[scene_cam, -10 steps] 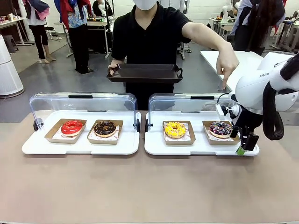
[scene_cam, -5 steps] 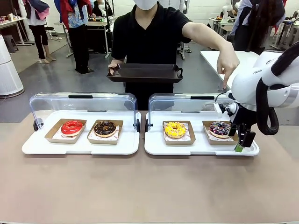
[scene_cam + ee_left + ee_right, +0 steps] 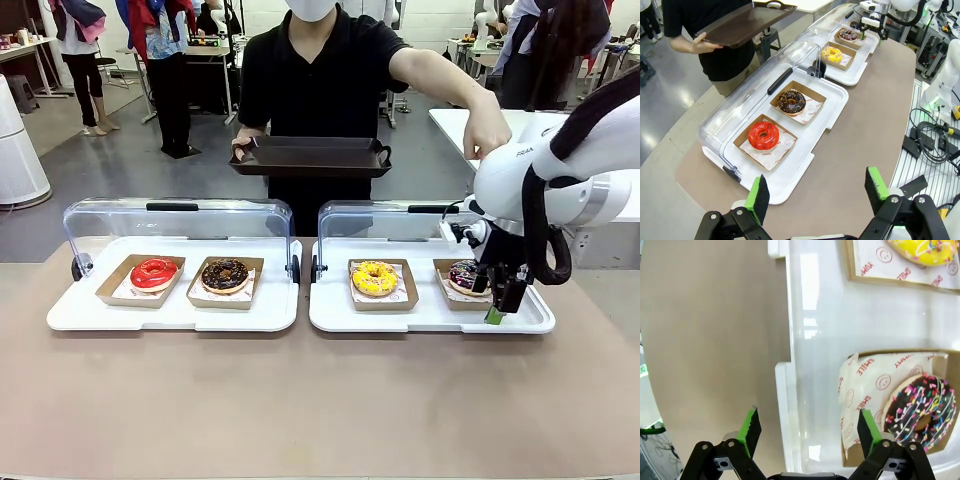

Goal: Provide the desired donut to the person.
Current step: Pick up and lift the Paper togo box containing the Donut pointed at by the person.

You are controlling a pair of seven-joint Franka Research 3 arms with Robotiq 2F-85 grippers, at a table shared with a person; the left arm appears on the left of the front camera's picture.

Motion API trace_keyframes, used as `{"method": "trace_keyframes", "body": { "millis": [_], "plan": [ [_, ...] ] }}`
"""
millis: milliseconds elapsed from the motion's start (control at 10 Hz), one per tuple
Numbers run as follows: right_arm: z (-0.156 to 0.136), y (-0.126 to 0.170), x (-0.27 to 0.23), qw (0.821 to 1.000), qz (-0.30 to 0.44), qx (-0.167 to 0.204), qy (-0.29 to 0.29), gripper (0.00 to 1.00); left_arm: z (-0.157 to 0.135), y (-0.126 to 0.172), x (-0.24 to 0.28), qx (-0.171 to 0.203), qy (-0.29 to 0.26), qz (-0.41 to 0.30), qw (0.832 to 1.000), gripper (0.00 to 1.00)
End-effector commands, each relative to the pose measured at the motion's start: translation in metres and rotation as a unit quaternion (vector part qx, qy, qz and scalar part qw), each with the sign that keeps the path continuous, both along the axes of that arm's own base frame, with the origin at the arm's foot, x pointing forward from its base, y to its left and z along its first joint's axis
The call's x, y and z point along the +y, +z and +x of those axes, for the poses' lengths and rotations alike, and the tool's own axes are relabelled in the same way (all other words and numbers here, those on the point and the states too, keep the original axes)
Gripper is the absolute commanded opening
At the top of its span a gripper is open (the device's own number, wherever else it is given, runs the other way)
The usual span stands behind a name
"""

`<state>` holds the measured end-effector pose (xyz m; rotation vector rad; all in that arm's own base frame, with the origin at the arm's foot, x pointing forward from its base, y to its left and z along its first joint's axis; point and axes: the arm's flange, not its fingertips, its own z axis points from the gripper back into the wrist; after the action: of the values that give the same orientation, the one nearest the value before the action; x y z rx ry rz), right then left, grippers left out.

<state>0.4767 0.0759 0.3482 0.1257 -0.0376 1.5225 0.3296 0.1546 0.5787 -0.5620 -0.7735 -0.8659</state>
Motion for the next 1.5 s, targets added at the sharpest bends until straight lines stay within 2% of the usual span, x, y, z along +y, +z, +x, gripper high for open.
{"method": "trace_keyframes", "body": {
  "millis": [0, 500, 900, 1400],
  "plan": [
    [0.011, 0.000, 0.007, 1.000, 0.020, 0.011, 0.006, 1.00, -0.001, 0.000, 0.001, -0.003, -0.003, -0.002, 1.000, 1.00],
    [0.017, -0.005, 0.029, 0.999, 0.031, 0.000, 0.018, 1.00, -0.001, 0.000, 0.001, -0.003, -0.003, -0.002, 1.000, 1.00],
    [0.021, -0.009, 0.033, 0.999, 0.032, -0.026, 0.011, 1.00, -0.001, 0.000, 0.001, -0.003, -0.003, -0.002, 1.000, 1.00],
    [0.026, -0.022, 0.035, 0.999, 0.028, -0.028, 0.023, 1.00, -0.001, 0.000, 0.001, -0.003, -0.003, -0.002, 1.000, 1.00]
  ]
}}
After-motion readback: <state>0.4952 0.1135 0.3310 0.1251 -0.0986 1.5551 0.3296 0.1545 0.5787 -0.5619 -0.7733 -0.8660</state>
